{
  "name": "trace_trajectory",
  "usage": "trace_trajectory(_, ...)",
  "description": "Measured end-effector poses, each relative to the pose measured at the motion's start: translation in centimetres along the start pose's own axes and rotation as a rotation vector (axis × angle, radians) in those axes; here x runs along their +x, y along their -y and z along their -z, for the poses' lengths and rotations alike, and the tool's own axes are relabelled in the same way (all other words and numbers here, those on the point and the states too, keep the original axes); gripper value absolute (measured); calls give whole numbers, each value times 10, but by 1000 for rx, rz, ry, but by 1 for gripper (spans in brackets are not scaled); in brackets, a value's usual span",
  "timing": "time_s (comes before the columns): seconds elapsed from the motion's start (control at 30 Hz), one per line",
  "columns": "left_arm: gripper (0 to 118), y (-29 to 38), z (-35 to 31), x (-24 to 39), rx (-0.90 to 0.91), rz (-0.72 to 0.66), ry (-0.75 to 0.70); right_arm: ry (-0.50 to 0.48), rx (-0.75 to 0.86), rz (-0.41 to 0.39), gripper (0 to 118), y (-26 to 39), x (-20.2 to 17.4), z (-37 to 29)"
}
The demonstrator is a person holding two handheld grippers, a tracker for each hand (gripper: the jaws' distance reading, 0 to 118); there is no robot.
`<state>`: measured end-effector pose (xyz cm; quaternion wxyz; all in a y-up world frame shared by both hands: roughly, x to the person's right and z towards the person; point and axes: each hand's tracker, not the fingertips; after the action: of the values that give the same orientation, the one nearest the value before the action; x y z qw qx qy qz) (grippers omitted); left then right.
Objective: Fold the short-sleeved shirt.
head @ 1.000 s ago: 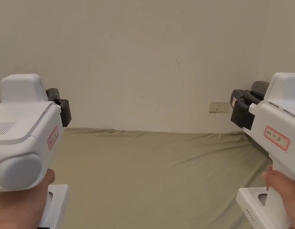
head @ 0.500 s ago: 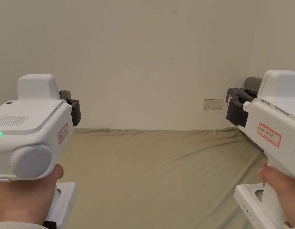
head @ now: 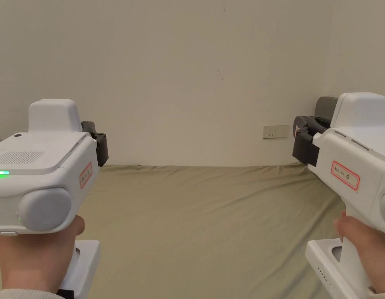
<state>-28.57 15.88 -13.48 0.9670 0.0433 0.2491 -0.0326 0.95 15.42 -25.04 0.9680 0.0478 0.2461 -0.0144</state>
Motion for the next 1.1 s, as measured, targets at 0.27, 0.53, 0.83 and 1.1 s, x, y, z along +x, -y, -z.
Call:
trace_trajectory(0.27,51,3,5,1,-11,26,-44,59,-12,-16,67,6,4,4)
trace_trajectory(0.53,118,2,11,-6,5,8,-82,130,11,10,118,6,11,3)
trace_trajectory(0.83,118,-1,12,-4,2,10,-59,138,30,-14,118,2,10,0)
trace_trajectory(1.1,118,-4,10,-5,4,9,-56,147,32,-3,118,3,13,1)
